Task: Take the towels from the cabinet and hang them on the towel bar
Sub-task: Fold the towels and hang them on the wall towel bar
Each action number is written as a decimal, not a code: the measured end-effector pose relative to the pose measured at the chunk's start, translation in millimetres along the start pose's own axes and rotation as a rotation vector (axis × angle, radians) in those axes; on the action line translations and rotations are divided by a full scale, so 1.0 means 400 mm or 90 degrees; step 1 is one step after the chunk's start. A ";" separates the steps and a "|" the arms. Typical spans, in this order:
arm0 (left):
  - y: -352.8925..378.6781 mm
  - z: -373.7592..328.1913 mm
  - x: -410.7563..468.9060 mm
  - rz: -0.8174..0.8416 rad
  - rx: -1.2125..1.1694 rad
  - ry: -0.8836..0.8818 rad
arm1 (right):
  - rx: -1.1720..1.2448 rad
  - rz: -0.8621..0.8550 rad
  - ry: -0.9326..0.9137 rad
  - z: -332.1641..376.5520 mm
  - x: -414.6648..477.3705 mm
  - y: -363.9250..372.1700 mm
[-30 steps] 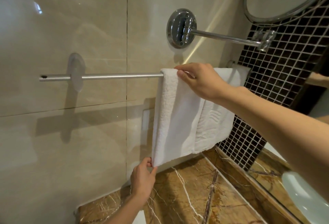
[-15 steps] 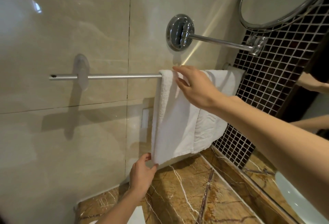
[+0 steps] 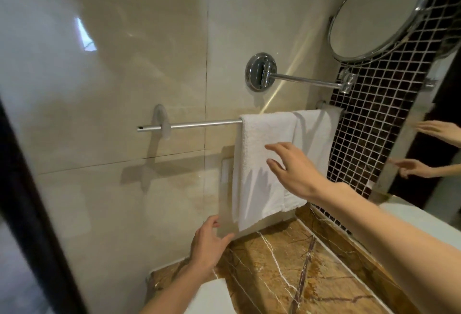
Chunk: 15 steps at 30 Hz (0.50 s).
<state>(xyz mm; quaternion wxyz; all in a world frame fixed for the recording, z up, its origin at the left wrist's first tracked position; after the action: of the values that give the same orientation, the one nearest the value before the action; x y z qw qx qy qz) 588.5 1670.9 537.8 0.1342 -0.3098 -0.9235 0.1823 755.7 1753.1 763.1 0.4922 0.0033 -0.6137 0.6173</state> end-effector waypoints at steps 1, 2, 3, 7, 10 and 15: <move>-0.016 0.001 -0.010 0.004 0.002 0.007 | 0.003 0.012 0.011 0.002 -0.020 0.011; -0.032 0.001 -0.019 0.008 0.000 0.012 | 0.006 0.023 0.020 0.004 -0.040 0.023; -0.048 0.002 -0.029 0.016 -0.002 0.011 | 0.009 0.035 0.028 0.008 -0.059 0.034; -0.098 0.027 -0.064 0.044 0.015 0.001 | 0.017 0.078 0.060 0.027 -0.147 0.070; -0.126 0.043 -0.104 0.055 0.033 0.014 | 0.011 0.104 0.087 0.045 -0.223 0.088; -0.149 0.076 -0.199 0.104 0.073 0.037 | -0.010 0.148 0.130 0.076 -0.368 0.107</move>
<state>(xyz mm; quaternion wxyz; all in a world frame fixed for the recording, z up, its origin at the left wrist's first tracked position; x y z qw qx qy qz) 607.7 1569.7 524.8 0.1630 -0.3811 -0.8788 0.2364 787.2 1651.5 648.8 0.4771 -0.1345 -0.5613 0.6627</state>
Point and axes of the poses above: each hand's wrist, its own x-axis towards the middle knuckle, its own y-axis out of the palm, z = x × y, the point moved 6 cm from there along x, towards the middle knuckle, and after that the axes turned 15 degrees about -z, right-handed, at the moved point
